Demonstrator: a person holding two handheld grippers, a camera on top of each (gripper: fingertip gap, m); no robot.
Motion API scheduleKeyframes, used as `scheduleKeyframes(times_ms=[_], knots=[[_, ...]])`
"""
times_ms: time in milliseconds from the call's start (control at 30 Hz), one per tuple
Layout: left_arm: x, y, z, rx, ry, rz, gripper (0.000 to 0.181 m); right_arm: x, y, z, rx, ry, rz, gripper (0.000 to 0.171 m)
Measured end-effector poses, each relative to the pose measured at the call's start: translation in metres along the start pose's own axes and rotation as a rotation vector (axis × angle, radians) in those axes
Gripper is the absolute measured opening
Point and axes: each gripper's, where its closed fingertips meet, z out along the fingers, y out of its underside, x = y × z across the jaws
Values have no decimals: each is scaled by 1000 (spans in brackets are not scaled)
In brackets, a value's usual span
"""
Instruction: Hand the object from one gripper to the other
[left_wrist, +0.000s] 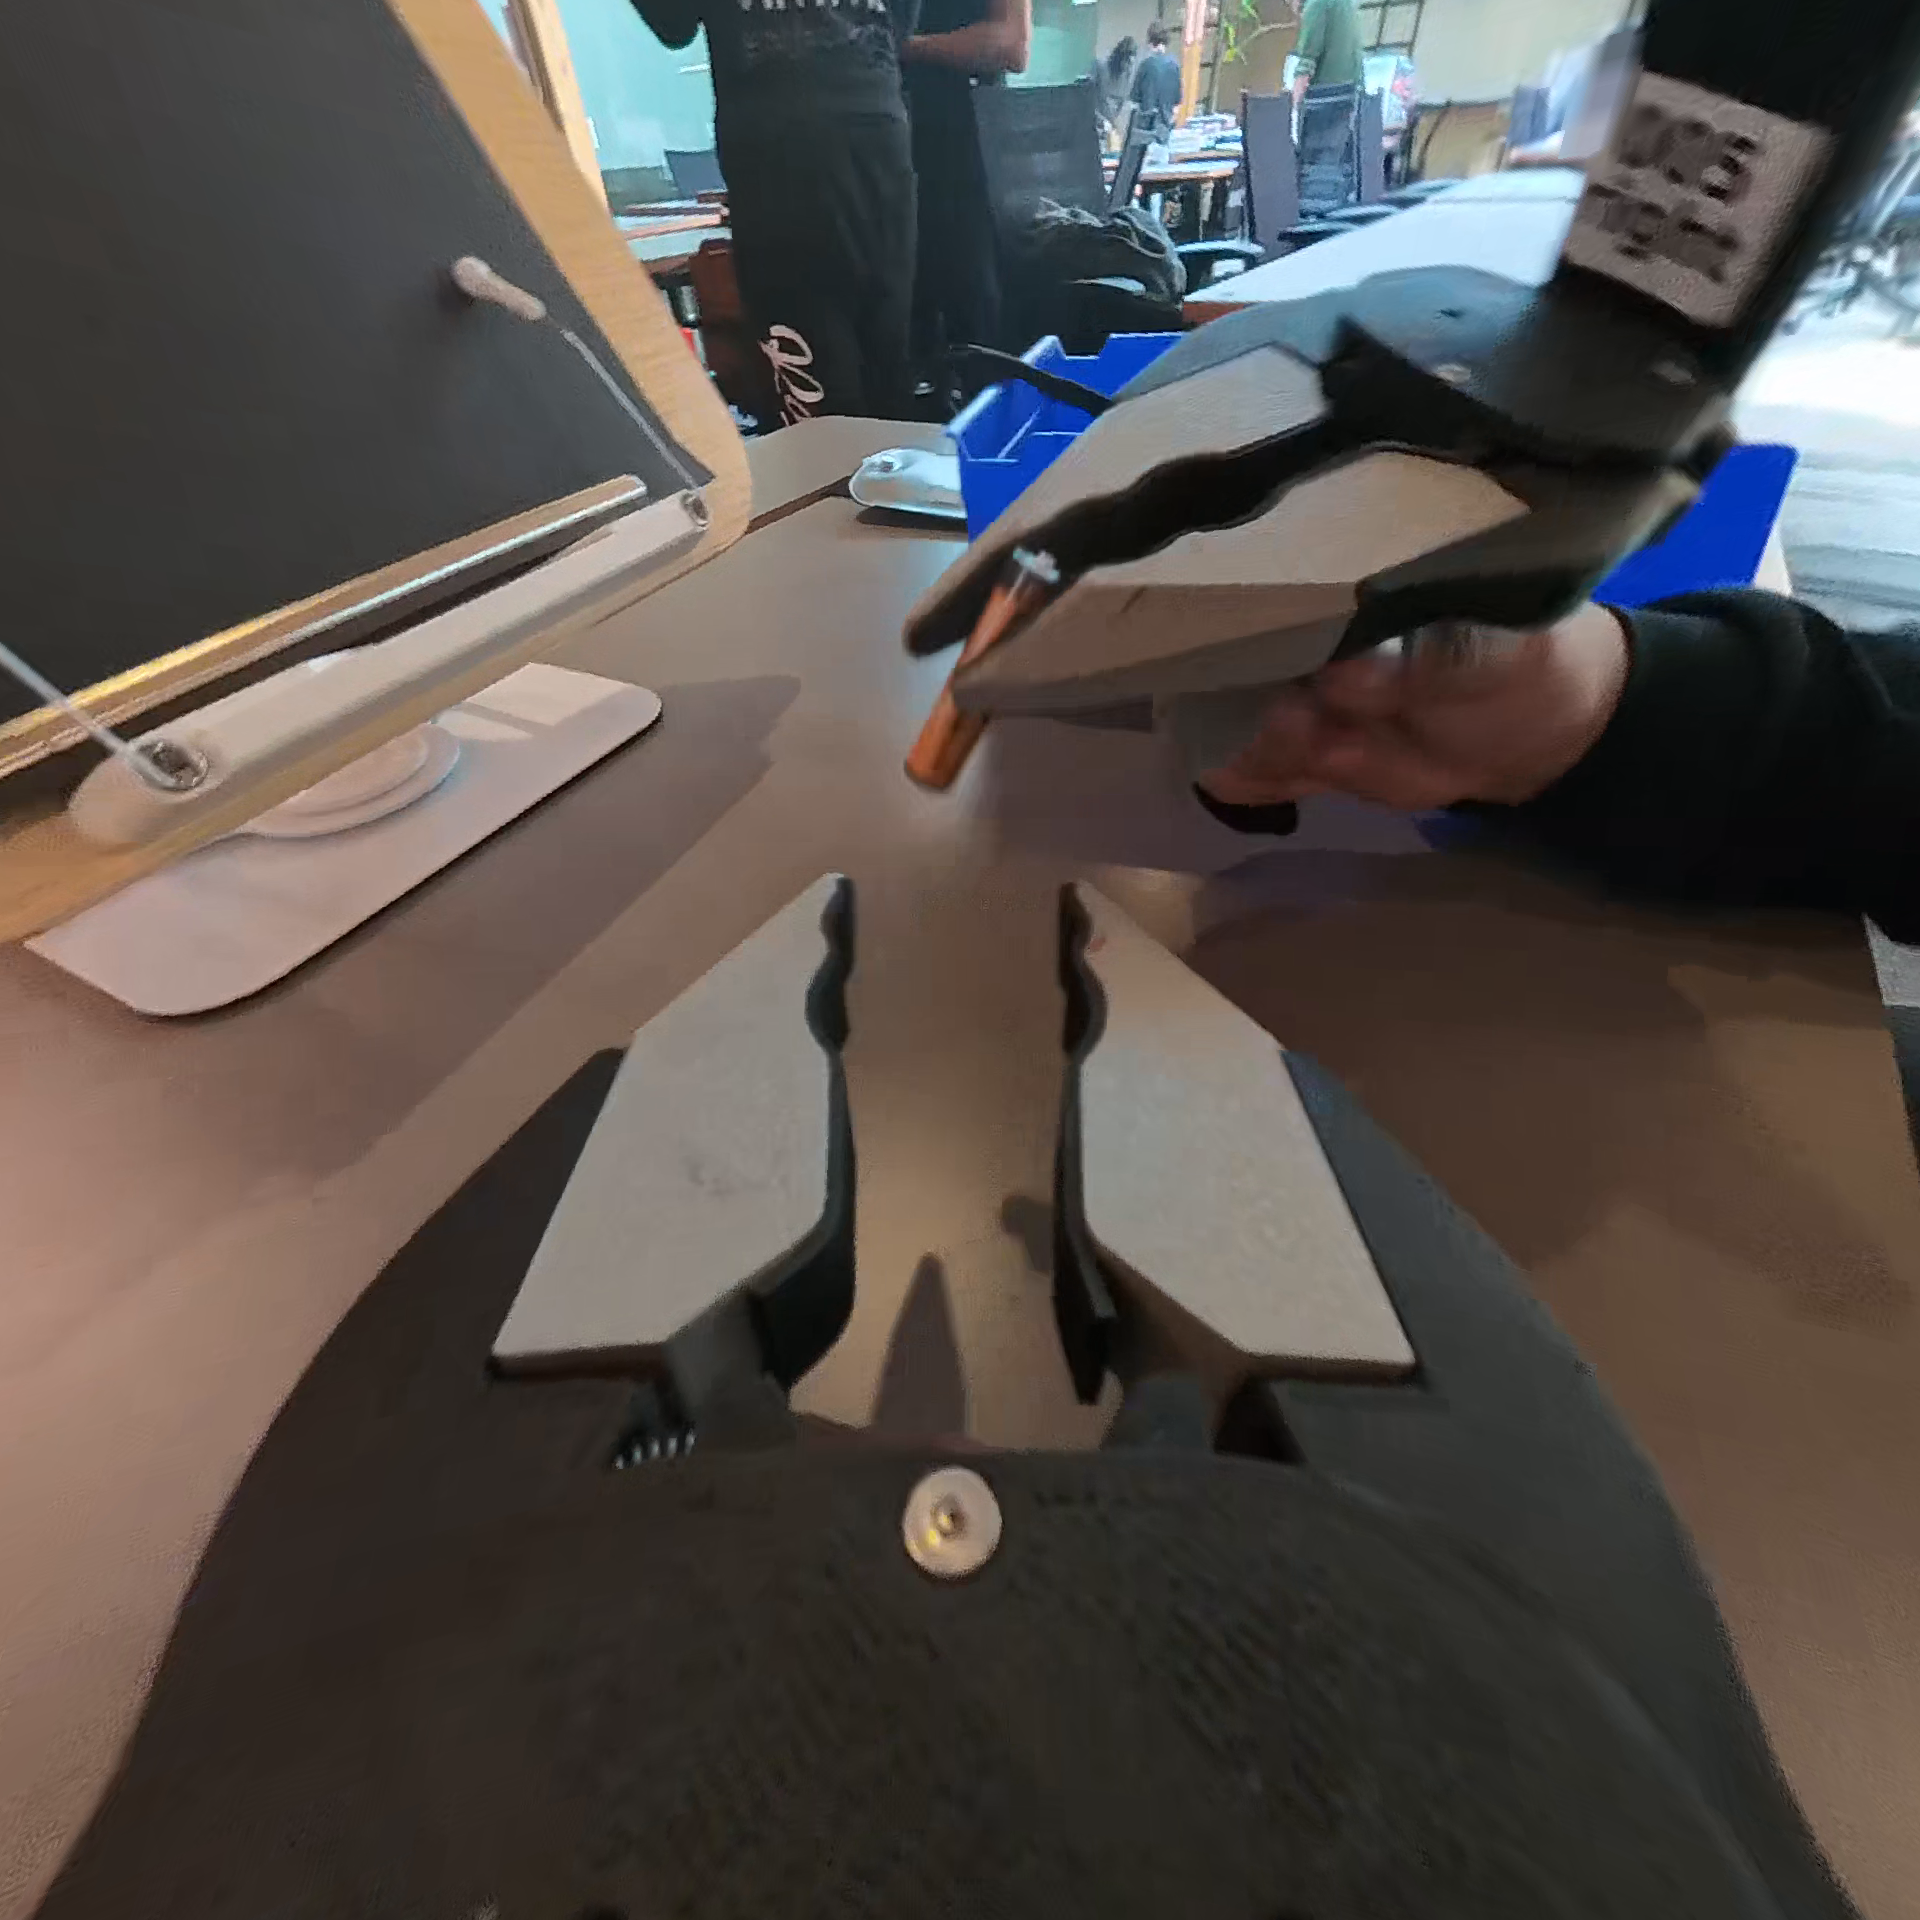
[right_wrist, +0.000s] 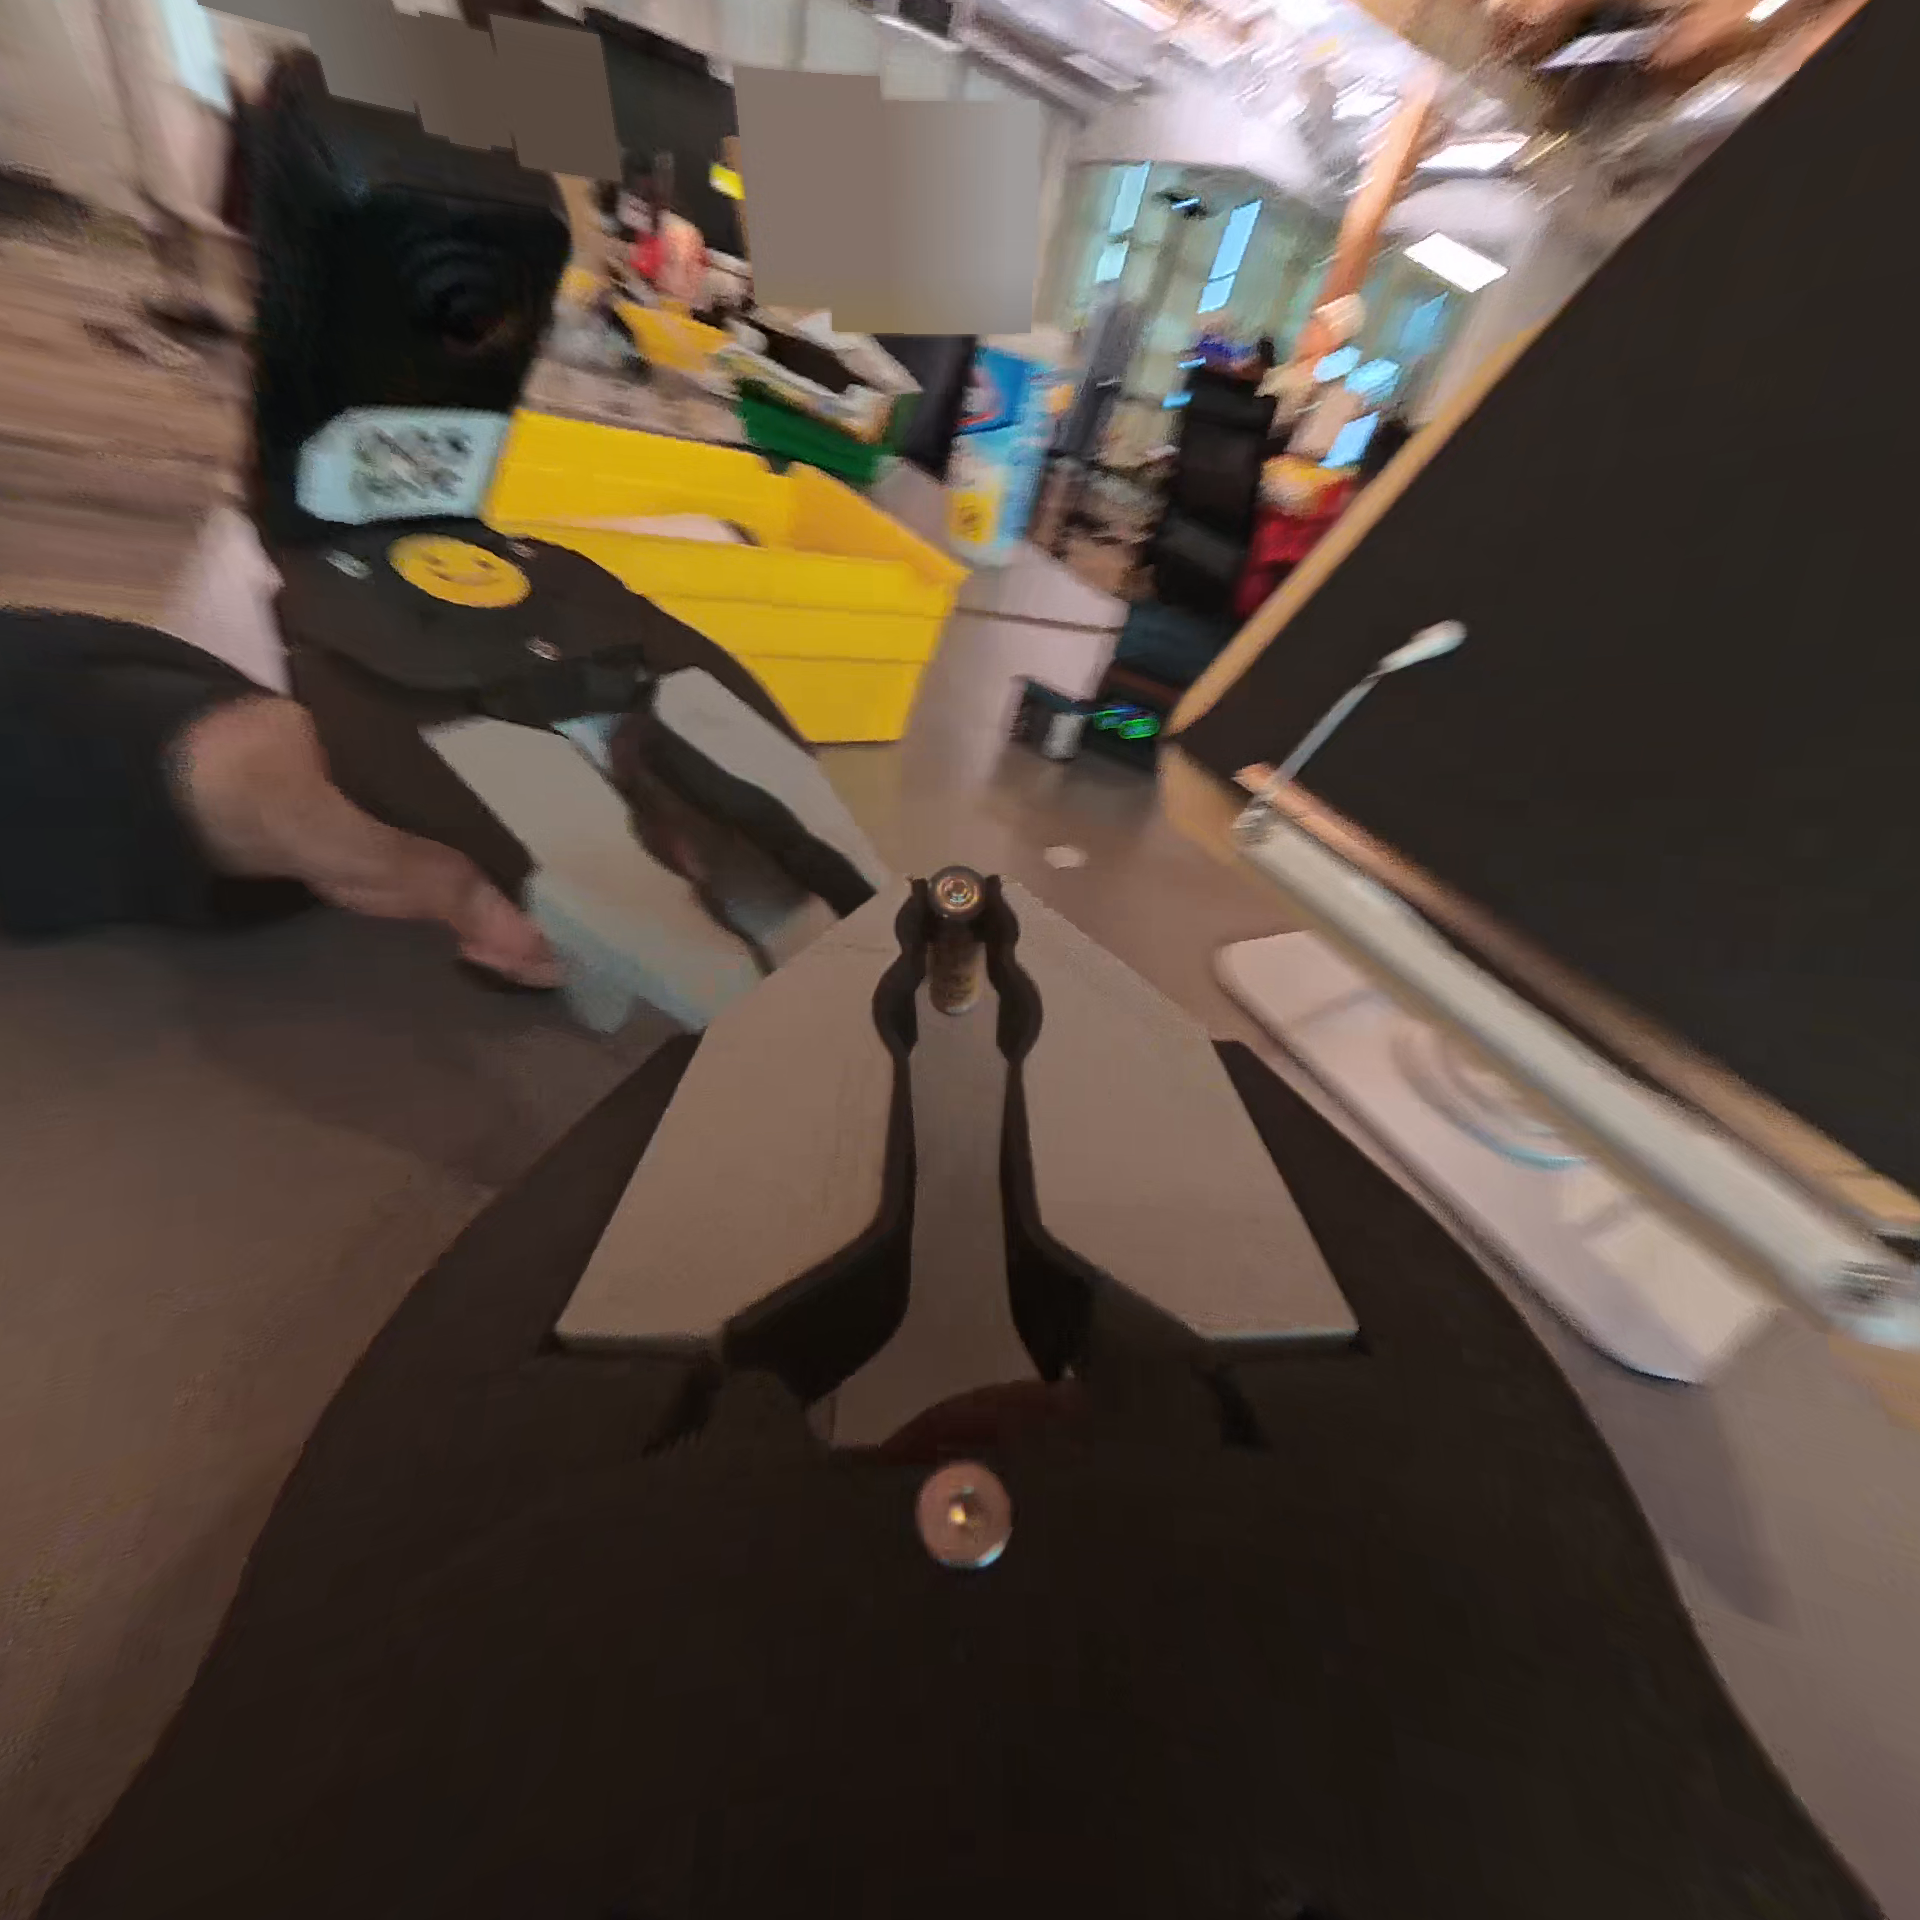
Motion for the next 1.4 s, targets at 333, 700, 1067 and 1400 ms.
scheduleKeyframes(times_ms=[333, 700, 1067, 1400], knots=[[13, -9, -15, 77, 254, -309, 61, -6, 5, 5, -140, 447, -1058, 6], [32, -10, -23, 76, 407, -338, 52, -49, 4, 9, -45, 318, -1162, 6], [46, -12, -26, 91, 430, -201, 28, -57, 2, 5, 15, 246, -1060, 9], [45, -9, -26, 61, 461, -274, 18, -60, 4, 3, 16, 241, -1108, 9]])
